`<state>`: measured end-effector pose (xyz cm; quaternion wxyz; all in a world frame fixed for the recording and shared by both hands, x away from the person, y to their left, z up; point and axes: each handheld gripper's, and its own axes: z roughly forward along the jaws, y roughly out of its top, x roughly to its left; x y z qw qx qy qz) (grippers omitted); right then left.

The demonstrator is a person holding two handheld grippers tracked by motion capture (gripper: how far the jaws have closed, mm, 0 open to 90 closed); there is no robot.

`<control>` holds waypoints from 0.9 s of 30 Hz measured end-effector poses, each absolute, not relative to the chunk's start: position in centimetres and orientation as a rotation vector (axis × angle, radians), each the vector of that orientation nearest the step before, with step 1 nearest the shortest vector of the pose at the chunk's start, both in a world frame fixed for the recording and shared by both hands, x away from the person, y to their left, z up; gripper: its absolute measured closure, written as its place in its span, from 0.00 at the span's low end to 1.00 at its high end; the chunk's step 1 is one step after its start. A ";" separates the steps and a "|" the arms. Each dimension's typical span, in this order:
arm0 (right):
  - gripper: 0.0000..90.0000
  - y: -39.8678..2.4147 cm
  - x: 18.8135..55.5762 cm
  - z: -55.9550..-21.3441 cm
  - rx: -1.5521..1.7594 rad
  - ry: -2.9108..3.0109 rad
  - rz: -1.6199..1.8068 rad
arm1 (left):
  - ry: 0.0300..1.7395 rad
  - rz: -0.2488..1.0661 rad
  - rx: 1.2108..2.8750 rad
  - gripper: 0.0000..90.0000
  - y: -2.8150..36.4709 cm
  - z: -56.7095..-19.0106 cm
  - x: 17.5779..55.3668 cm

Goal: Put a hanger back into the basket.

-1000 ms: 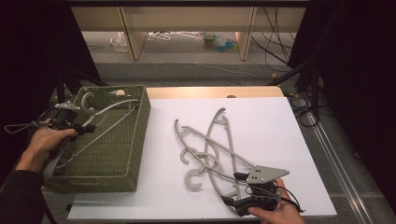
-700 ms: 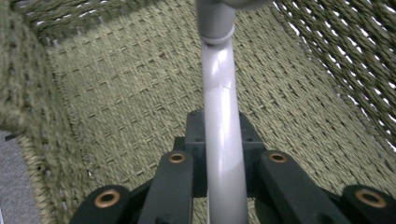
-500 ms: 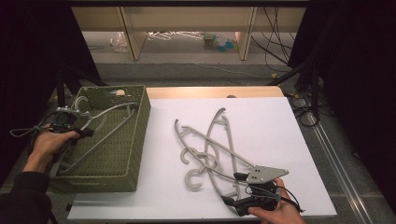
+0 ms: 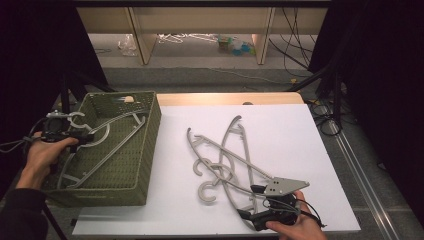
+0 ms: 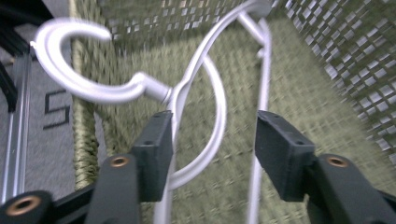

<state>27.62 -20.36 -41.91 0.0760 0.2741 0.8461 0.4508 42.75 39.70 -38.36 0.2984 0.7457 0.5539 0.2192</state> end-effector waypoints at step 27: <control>0.19 -21.4 28.5 -43.0 0.888 2.420 1.394 | 0.872 0.411 1.759 0.23 22.0 -37.9 31.1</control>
